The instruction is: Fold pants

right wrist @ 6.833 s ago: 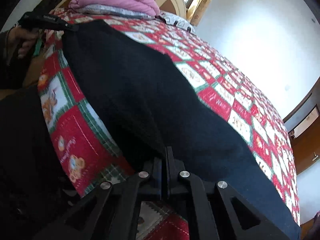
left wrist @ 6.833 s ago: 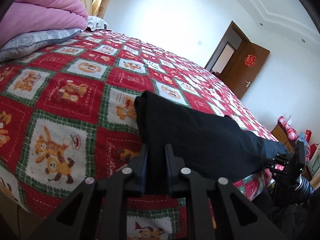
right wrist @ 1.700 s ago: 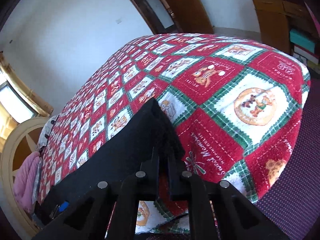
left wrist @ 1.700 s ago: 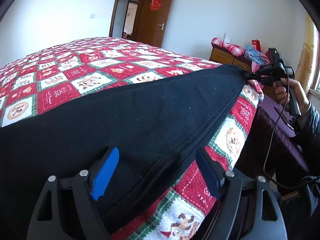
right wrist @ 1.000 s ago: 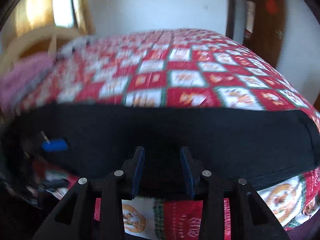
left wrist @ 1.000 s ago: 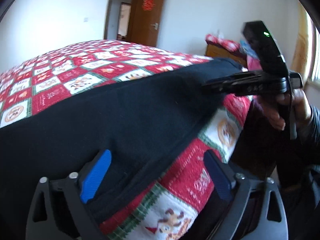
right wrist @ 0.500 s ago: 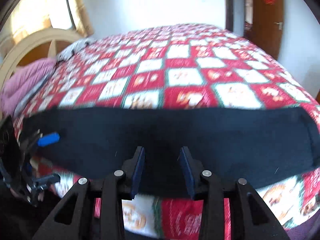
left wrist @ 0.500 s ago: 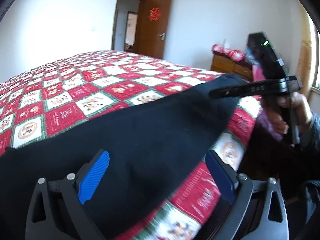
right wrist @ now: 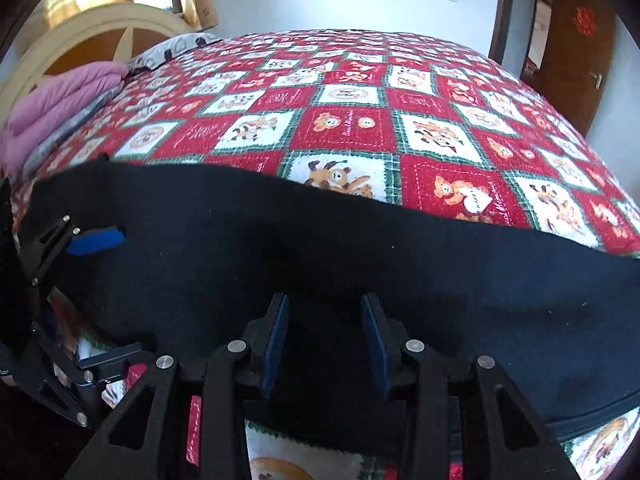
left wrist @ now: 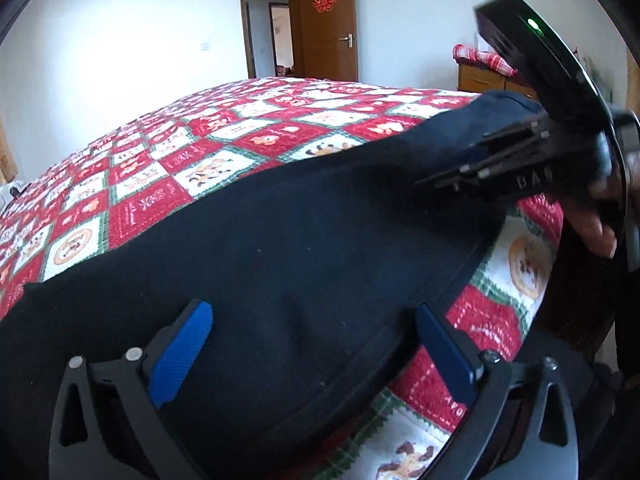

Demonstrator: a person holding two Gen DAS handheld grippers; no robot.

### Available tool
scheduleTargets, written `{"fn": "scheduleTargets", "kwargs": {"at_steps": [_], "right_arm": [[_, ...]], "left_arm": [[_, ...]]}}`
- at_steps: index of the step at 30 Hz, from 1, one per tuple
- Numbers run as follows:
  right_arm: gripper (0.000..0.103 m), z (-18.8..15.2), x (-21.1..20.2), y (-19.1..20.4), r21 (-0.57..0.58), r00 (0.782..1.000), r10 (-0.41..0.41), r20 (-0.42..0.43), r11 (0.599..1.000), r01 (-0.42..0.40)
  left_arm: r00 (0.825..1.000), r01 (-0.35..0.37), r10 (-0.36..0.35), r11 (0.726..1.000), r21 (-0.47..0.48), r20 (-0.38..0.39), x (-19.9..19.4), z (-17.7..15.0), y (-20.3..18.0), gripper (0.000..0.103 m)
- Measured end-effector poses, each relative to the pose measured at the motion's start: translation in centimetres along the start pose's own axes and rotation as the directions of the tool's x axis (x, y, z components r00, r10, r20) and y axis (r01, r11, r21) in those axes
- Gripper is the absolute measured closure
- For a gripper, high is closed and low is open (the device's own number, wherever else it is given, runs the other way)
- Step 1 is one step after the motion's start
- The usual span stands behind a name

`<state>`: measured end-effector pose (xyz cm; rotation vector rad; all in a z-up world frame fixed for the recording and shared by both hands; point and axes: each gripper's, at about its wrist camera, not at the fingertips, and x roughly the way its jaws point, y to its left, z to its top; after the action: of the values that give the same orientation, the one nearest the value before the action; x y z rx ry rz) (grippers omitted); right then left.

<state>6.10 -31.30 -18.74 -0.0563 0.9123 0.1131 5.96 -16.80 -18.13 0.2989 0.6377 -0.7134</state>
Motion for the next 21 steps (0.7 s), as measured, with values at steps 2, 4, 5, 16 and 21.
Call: {"fn": "scheduleTargets", "kwargs": {"at_steps": [2,4,5,16,21], "right_arm": [[0.063,0.1,-0.2,-0.4,0.030,1.000,0.015,0.000,0.999,-0.015],[0.063,0.1,-0.8,-1.1,0.081,0.999,0.048,0.020,0.995,-0.050],[0.063,0.0,-1.2,-1.5,0.105,0.998,0.063,0.031,0.992,-0.066],[0.063,-0.9,-1.7,-3.7,0.179,0.994,0.096,0.053,0.978,-0.104],[0.063,-1.0,-4.7,-6.5,0.236,0.992,0.016,0.129,0.971,-0.046]], "left_arm": [[1.000,0.020,-0.019,0.999,-0.036,0.009,-0.9,0.1,0.6,0.000],[0.999,0.034,-0.031,0.996,-0.083,0.037,-2.1,0.2,1.7,0.000],[0.998,0.019,-0.013,0.994,-0.104,0.065,-3.1,0.1,2.6,0.000],[0.996,-0.063,0.076,0.967,-0.248,0.046,-4.1,-2.4,7.0,0.000],[0.993,-0.077,0.097,0.958,-0.277,0.059,-4.7,-2.8,7.7,0.000]]}}
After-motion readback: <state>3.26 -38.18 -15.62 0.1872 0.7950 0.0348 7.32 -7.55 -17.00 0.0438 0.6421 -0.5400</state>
